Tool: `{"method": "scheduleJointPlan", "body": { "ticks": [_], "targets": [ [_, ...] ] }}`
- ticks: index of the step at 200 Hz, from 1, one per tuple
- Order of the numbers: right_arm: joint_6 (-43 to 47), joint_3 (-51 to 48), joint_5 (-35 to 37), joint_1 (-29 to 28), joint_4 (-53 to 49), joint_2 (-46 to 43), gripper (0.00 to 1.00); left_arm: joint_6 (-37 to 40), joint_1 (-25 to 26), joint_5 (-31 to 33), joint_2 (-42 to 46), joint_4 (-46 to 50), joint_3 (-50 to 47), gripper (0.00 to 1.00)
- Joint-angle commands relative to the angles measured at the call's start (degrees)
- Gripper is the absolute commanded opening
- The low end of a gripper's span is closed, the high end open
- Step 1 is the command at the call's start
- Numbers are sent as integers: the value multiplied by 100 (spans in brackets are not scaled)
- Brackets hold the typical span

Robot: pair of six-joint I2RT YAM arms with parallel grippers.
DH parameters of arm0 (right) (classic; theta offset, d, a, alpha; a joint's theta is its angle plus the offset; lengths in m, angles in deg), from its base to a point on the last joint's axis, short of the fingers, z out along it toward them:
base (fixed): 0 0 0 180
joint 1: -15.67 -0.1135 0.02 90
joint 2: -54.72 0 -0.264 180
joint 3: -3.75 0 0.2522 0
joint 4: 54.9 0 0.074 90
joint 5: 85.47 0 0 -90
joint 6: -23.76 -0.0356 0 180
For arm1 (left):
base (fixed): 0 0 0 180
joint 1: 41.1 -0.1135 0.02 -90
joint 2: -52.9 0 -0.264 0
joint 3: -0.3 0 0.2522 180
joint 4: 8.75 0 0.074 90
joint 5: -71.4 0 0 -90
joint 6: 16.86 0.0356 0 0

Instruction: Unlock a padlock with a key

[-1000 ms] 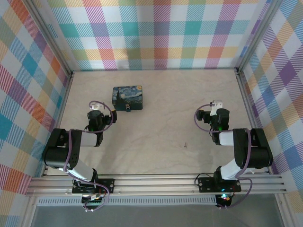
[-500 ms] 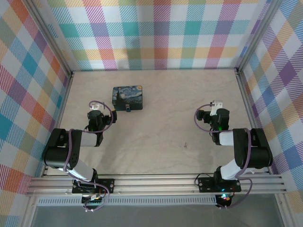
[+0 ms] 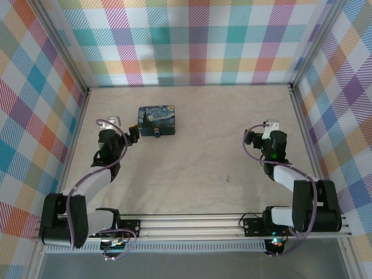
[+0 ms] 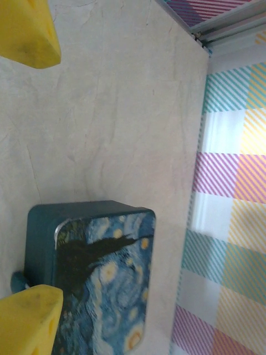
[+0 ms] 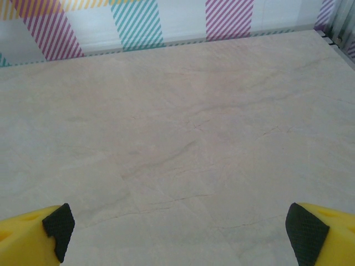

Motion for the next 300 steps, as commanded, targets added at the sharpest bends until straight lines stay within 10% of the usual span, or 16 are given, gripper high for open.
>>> {"method": "scheduleJointPlan", "body": {
  "ticks": [1, 43, 152, 300],
  "targets": [
    [-519, 448, -3, 14, -1557, -368, 100, -592, -54, 39, 483, 862, 212, 100],
    [-983, 1115, -739, 14, -3553, -966, 100, -1830, -57, 0, 1129, 2348, 733, 100],
    [-2240, 1542, -2408, -131, -6497, -1303, 86, -3271, 905, -2036, 676, 2221, 954, 98],
    [-3004, 1264, -1921, -1910, -6707, 190, 56, -3864, 2575, -1577, -825, 1049, 1147, 95]
  ]
}}
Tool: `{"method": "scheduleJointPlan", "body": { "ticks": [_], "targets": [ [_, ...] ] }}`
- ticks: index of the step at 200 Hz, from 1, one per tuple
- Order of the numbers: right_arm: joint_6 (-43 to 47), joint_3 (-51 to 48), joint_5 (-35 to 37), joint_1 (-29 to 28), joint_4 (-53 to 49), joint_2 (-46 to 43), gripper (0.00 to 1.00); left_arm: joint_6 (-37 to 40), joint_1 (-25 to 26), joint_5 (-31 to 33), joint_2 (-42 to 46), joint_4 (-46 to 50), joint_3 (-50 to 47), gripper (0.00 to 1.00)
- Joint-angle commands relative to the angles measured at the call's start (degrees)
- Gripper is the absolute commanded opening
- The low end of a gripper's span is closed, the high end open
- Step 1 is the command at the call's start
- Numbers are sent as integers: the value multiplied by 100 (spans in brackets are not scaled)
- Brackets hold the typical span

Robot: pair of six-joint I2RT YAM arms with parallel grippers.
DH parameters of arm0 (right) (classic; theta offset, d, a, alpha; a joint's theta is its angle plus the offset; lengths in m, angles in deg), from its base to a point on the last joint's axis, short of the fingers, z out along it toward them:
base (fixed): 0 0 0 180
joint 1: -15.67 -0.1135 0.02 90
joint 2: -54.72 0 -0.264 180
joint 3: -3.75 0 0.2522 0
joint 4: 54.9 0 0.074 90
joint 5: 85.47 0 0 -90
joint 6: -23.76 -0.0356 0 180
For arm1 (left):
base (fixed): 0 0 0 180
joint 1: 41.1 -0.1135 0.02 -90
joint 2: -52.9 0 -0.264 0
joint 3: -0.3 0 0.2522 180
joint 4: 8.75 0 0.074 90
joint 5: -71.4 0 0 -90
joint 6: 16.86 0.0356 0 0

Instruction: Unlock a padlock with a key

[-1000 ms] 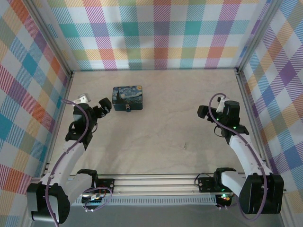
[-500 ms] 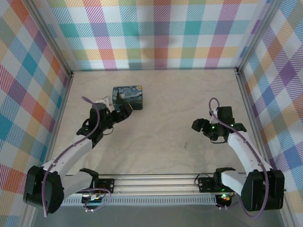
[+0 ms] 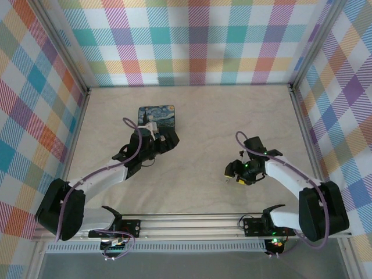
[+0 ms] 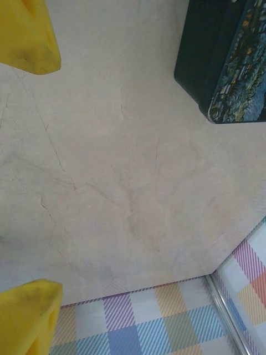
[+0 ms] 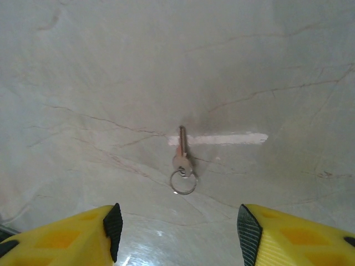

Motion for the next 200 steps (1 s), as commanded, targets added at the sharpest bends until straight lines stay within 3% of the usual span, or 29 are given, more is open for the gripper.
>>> {"method": "scheduleJointPlan", "body": {
  "ticks": [1, 200],
  "targets": [
    [-141, 141, 198, -158, -94, 239, 56, -95, 93, 70, -93, -276, 219, 95],
    [-11, 1202, 1418, -1325, -780, 1676, 41, -54, 120, 280, 61, -83, 121, 97]
  ]
}}
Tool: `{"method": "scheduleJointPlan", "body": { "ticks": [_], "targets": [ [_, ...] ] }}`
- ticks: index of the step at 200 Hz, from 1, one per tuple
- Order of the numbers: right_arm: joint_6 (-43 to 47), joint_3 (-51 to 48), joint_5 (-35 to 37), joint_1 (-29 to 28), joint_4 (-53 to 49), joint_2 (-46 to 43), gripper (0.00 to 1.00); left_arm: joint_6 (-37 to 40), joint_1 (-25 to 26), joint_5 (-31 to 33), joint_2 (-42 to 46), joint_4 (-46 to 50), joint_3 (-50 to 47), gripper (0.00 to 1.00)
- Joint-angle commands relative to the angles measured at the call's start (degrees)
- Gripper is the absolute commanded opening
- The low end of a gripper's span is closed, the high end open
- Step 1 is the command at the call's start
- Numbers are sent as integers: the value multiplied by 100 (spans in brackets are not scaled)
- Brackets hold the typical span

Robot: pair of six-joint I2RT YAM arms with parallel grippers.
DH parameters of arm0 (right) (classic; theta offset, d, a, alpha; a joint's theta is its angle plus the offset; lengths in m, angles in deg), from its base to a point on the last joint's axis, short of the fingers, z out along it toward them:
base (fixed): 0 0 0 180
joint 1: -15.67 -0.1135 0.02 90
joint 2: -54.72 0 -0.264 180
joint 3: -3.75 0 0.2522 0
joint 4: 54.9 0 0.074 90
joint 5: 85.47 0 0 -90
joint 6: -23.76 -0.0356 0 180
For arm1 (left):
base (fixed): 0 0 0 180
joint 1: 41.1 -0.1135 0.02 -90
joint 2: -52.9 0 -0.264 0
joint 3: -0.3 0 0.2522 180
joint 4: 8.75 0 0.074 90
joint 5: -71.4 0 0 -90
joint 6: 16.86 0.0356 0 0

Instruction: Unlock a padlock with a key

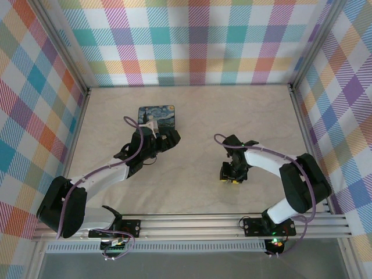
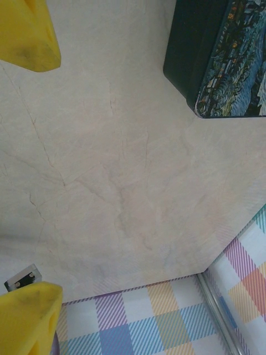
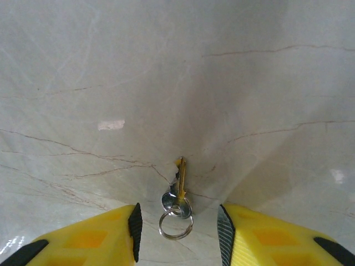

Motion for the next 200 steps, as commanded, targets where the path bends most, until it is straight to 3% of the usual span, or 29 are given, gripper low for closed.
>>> {"method": "scheduleJointPlan", "body": {
  "ticks": [1, 65, 200],
  "targets": [
    [49, 206, 190, -137, -274, 141, 41, 10, 65, 81, 147, 38, 35, 97],
    [60, 401, 433, -353, -417, 442, 37, 31, 65, 95, 161, 91, 43, 97],
    [55, 471, 569, -484, -442, 421, 13, 52, 65, 100, 158, 178, 88, 98]
  ]
}}
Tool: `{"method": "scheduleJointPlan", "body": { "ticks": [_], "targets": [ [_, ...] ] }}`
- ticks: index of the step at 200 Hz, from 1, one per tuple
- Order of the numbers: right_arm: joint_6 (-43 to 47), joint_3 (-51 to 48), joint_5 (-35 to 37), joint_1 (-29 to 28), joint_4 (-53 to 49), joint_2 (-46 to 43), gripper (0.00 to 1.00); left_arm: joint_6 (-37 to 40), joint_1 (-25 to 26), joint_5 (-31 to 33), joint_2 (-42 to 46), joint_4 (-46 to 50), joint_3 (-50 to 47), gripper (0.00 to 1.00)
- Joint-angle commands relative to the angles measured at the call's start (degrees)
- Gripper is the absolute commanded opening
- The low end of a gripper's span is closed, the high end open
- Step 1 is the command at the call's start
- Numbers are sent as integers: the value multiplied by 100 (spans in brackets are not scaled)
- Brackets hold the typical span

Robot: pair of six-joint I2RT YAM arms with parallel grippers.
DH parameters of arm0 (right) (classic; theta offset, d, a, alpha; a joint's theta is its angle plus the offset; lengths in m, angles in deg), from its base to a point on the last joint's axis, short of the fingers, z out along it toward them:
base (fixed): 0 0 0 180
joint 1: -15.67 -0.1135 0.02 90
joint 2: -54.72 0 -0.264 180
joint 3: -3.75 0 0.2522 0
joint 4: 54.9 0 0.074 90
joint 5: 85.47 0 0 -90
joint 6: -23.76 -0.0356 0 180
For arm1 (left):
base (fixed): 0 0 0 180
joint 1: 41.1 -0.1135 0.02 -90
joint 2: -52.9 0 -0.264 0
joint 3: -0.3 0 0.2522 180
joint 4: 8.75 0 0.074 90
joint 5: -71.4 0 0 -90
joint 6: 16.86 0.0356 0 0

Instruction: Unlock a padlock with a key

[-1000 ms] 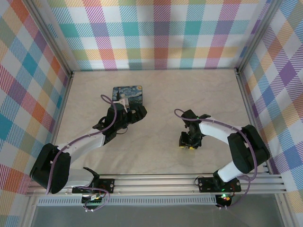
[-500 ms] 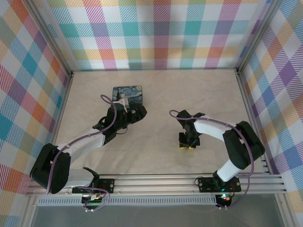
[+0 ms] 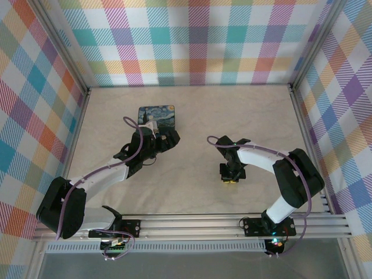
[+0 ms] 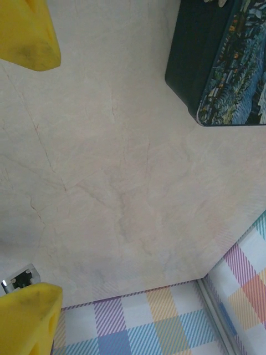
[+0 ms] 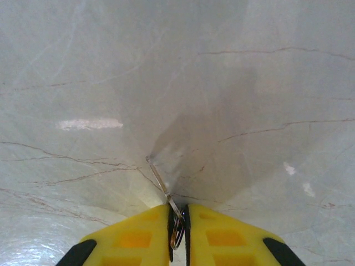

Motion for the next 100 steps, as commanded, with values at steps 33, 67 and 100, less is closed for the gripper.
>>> {"method": "scheduleJointPlan", "body": {
  "ticks": [33, 67, 100],
  "targets": [
    [45, 72, -60, -76, 10, -136, 7, 53, 65, 43, 104, 54, 116, 98],
    [142, 54, 28, -76, 52, -459, 0, 34, 65, 14, 105, 96, 170, 98],
    [491, -23, 17, -76, 298, -909, 0, -44, 65, -45, 130, 73, 235, 98]
  ]
}}
